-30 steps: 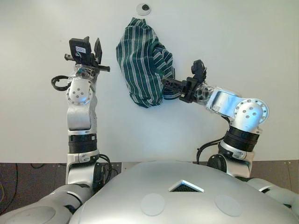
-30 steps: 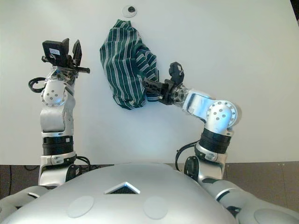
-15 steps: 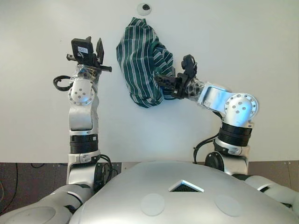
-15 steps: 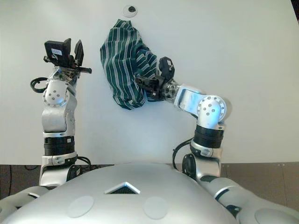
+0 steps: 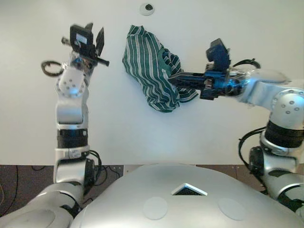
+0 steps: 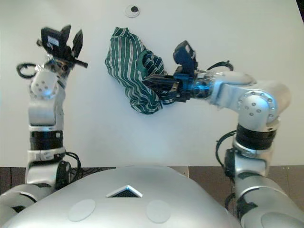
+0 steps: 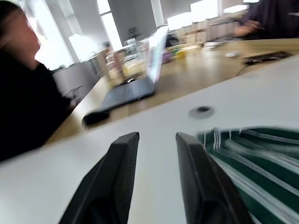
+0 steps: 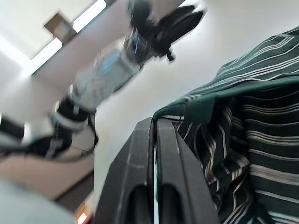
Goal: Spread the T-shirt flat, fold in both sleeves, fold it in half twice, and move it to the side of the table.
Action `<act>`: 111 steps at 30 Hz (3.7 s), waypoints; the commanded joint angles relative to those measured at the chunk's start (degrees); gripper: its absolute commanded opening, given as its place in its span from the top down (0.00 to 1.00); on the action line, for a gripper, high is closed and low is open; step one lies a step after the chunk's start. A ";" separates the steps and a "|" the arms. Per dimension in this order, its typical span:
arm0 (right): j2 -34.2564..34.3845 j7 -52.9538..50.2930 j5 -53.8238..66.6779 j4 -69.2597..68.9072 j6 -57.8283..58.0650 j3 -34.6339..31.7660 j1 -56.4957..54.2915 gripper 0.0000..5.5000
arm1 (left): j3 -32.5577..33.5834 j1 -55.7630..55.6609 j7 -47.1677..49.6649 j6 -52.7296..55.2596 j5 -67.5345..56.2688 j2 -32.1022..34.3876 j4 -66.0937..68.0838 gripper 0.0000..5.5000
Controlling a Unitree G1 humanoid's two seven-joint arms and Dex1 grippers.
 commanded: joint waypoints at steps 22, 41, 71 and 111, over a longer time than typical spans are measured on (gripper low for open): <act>-12.87 9.96 -33.23 24.79 -34.55 10.83 -5.96 1.00 | -22.73 -10.80 -42.98 5.78 6.31 9.38 20.46 0.74; -13.69 20.84 -34.44 22.01 -42.72 11.15 -4.67 1.00 | -13.80 -15.80 -42.44 14.65 -3.76 10.49 17.46 0.54; -13.11 21.85 -36.51 22.79 -43.20 12.71 -4.26 1.00 | -14.47 -19.00 -45.29 10.48 -3.66 5.38 31.94 0.87; -13.01 21.90 -37.59 24.39 -44.12 14.23 -4.15 1.00 | -12.21 -20.62 -42.53 6.34 -4.15 2.31 39.42 0.69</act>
